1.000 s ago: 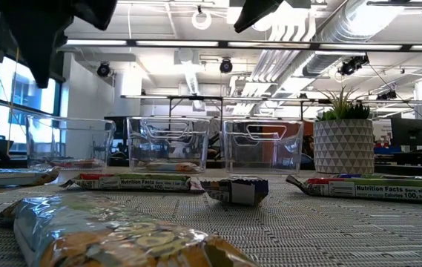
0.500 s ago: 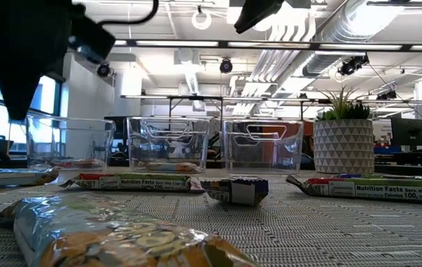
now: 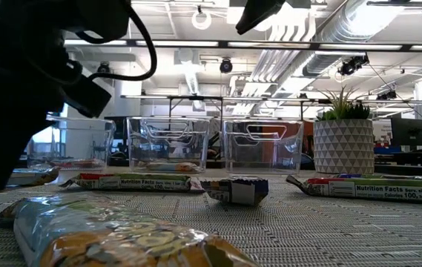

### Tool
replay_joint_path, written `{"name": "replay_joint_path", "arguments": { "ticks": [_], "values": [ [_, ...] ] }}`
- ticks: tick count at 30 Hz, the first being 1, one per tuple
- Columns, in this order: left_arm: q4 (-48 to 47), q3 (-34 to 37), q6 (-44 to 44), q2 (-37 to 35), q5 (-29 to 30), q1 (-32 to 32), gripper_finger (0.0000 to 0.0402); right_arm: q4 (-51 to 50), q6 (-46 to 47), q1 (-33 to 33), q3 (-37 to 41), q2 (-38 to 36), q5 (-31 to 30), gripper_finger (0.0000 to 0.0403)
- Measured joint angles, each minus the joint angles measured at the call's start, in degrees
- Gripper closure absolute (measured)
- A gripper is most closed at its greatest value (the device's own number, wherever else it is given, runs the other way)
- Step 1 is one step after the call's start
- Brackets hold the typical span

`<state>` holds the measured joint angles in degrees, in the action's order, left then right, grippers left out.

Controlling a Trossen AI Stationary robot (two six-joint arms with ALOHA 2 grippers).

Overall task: Pick and place Granola Bars by type
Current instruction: Put the yellow granola bar into the middle transparent bin

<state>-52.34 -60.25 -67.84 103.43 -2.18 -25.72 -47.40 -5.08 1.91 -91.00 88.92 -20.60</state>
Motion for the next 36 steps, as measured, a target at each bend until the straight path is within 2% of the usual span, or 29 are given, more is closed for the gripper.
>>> {"name": "replay_joint_path", "arguments": {
  "ticks": [4, 11, 15, 19, 25, 31, 34, 36],
  "values": [
    [0.32, 0.02, -1.88, 0.29, 0.02, 0.65, 0.0185, -0.06, -0.15, 0.0, -0.01, 0.0, -0.01, 0.0249],
    [-0.61, -2.67, -1.66, 0.65, -0.01, 0.95, 0.0322, -0.02, -0.31, 0.0, -0.02, 0.0, -0.01, 0.0249],
    [-5.07, -7.54, -1.57, 0.53, 3.69, 1.08, 0.0326, -0.01, -0.31, 0.0, -0.02, 0.0, -0.03, 0.0249],
    [-16.17, -14.68, 0.69, 0.17, 8.3, 2.53, 0.0359, 0.0, -0.89, 0.0, -0.02, 0.0, -0.13, 0.0249],
    [-30.27, -29.34, 10.33, -0.28, 21.33, 10.25, 0.0355, -1.89, -0.84, -0.39, -0.02, -0.12, 0.33, 0.0249],
    [-28.95, -40.08, 25.46, -0.35, 29.18, 22.54, 0.0352, -11.55, 3.93, -2.23, -0.04, -0.44, 3.27, 0.0249],
    [-23.52, -41.29, 33.84, -0.38, 29.7, 29.35, 0.0351, -17.11, 7.06, -3.52, -0.04, -0.46, 3.2, 0.0249],
    [-18.62, -41.17, 38.95, -0.3, 28.02, 33.82, 0.035, -20.39, 8.91, -4.28, -0.04, -0.46, 2.48, 0.0249]
  ]
}}
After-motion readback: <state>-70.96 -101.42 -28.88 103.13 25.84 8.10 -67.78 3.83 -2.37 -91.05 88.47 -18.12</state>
